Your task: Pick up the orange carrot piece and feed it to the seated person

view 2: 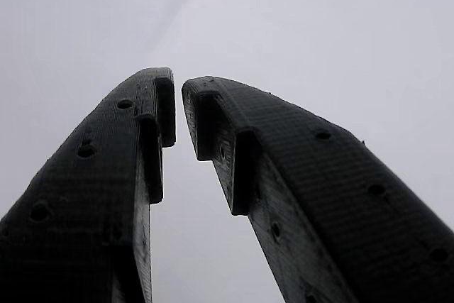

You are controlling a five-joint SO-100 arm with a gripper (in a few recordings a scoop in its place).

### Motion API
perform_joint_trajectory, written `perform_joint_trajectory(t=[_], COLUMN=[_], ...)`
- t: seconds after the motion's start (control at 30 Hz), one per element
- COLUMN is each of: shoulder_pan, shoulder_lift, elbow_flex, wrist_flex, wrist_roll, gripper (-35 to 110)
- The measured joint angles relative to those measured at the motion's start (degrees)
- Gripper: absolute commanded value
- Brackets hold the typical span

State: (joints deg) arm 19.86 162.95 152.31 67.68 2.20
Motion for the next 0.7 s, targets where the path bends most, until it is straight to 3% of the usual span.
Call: perform_joint_trajectory(t=[0.33,0.7], shoulder_pan=[15.6,28.6], shoulder_lift=[-24.0,-46.8], elbow_flex=[-14.6,-23.0], wrist_flex=[-1.8,-22.8], wrist_roll=[0.0,0.0], gripper=[-2,-2])
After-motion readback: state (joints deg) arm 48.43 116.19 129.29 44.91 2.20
